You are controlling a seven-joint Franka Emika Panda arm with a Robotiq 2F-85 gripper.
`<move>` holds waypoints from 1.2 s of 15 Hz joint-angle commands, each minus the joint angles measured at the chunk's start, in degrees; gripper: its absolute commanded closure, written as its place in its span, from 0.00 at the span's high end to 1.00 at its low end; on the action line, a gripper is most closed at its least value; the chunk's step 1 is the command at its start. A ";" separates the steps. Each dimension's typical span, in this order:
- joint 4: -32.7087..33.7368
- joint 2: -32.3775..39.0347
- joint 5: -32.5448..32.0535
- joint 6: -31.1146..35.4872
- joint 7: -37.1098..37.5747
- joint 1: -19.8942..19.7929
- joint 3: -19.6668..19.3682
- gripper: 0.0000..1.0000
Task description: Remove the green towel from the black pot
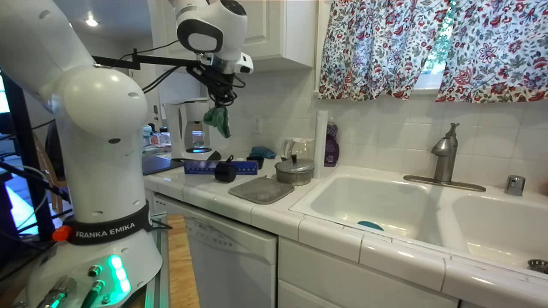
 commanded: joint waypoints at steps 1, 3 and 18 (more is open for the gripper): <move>-0.52 1.26 -9.94 7.14 4.81 -3.03 3.00 0.01; -1.17 2.18 -17.59 10.57 9.44 -4.13 3.37 0.01; -2.48 14.96 -64.16 15.75 40.97 -6.41 2.52 0.01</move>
